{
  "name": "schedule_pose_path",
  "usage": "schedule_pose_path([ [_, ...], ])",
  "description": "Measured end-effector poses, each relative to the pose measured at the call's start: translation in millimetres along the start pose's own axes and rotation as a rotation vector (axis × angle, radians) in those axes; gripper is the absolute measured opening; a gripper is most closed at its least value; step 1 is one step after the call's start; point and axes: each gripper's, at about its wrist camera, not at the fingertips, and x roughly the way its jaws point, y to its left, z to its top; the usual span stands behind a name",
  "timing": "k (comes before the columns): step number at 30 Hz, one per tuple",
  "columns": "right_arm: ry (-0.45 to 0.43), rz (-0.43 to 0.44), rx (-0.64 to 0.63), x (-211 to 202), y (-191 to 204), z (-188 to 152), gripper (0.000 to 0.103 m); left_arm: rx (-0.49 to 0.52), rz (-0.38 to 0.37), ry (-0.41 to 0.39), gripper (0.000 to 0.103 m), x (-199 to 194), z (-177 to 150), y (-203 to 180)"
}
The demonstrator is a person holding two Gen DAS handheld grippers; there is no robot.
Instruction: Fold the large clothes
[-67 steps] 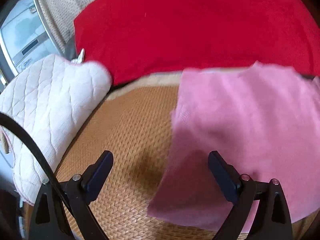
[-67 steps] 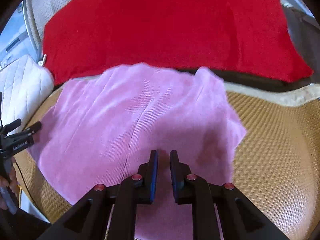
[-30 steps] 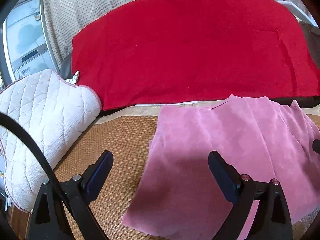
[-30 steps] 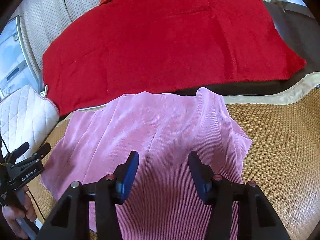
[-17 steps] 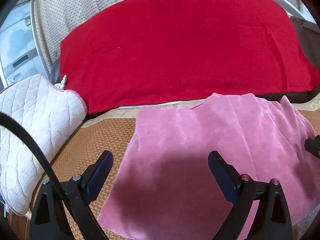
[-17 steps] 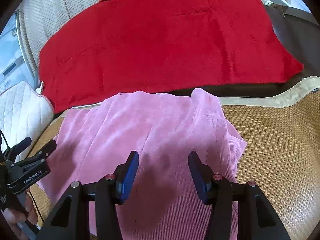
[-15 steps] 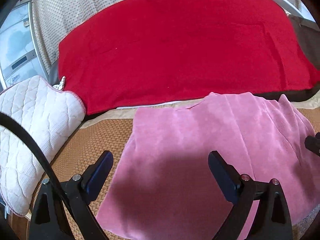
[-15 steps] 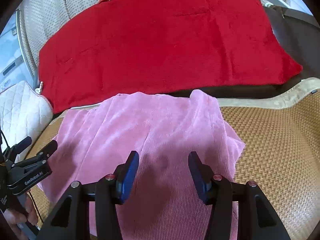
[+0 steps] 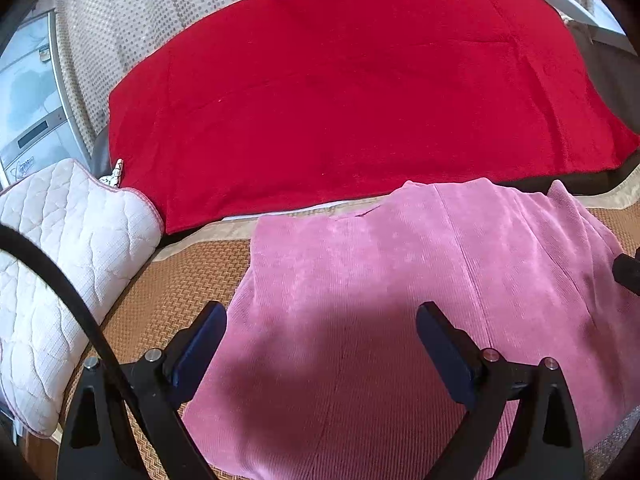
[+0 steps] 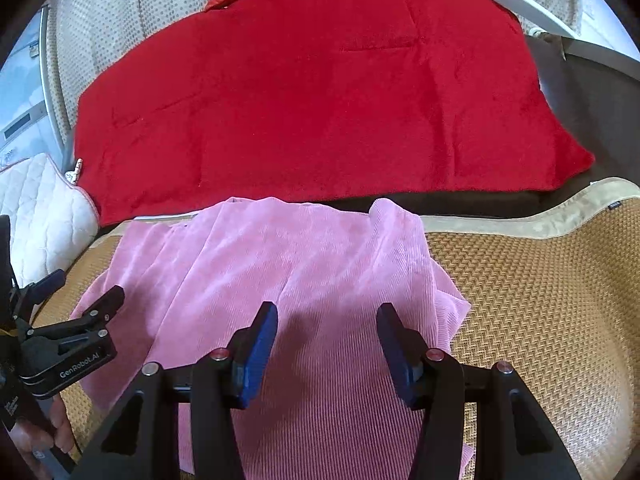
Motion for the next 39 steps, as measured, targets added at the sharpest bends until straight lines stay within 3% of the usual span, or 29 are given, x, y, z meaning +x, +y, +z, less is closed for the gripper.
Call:
schedule_pose_path([
  [11, 0.031, -0.017, -0.005, 7.8, 0.3, -2.4, 0.055, -0.013, -0.005, 0.03, 0.096, 6.5, -2.9, 2.9],
  [15, 0.098, -0.002, 0.015, 20.5, -2.9, -6.7, 0.055, -0.029, 0.023, 0.029, 0.096, 8.5, -3.3, 11.4],
  [19, 0.204, 0.022, 0.061, 42.3, -10.9, -14.7, 0.055, 0.002, 0.052, 0.153, 0.096, 33.9, -11.7, 12.9],
  [21, 0.19, 0.026, 0.062, 39.8, -11.2, -13.8, 0.055, -0.024, 0.029, 0.191, 0.096, 40.1, -15.5, 17.8],
  [25, 0.121, 0.044, 0.049, 24.0, -5.8, -10.2, 0.055, -0.088, 0.012, 0.15, 0.096, 28.1, -12.4, 34.7],
  [39, 0.053, -0.047, -0.129, 15.2, 29.6, -15.5, 0.055, -0.084, 0.013, 0.119, 0.096, 26.4, -10.9, 36.2],
])
